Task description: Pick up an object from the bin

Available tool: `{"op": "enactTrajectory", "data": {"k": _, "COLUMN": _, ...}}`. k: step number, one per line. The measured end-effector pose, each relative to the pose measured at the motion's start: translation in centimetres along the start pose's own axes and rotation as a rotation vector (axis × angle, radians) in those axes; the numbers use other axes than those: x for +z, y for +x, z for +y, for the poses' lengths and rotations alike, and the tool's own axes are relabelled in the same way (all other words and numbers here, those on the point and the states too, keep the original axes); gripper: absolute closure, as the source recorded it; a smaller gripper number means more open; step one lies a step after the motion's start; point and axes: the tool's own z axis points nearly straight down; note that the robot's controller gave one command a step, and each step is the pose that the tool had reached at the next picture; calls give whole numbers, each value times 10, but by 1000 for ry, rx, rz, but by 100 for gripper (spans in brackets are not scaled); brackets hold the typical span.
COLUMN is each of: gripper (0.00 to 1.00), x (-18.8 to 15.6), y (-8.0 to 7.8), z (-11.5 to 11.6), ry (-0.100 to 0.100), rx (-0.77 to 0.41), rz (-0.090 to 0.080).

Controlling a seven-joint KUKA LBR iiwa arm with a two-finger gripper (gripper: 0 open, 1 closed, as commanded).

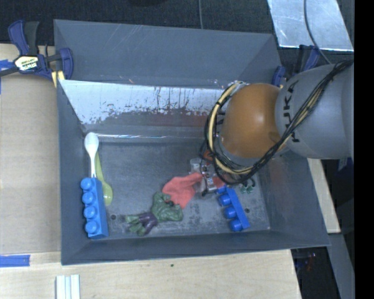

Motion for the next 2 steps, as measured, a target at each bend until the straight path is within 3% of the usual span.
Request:
{"op": "enactTrajectory", "data": {"k": 1, "gripper": 100, "x": -83, "y": -7, "z": 5, "ry": 0, "rx": -24, "rz": 5}}
{"op": "enactTrajectory", "data": {"k": 2, "gripper": 100, "x": -143, "y": 9, "z": 10, "ry": -2, "rx": -52, "rz": 11}}
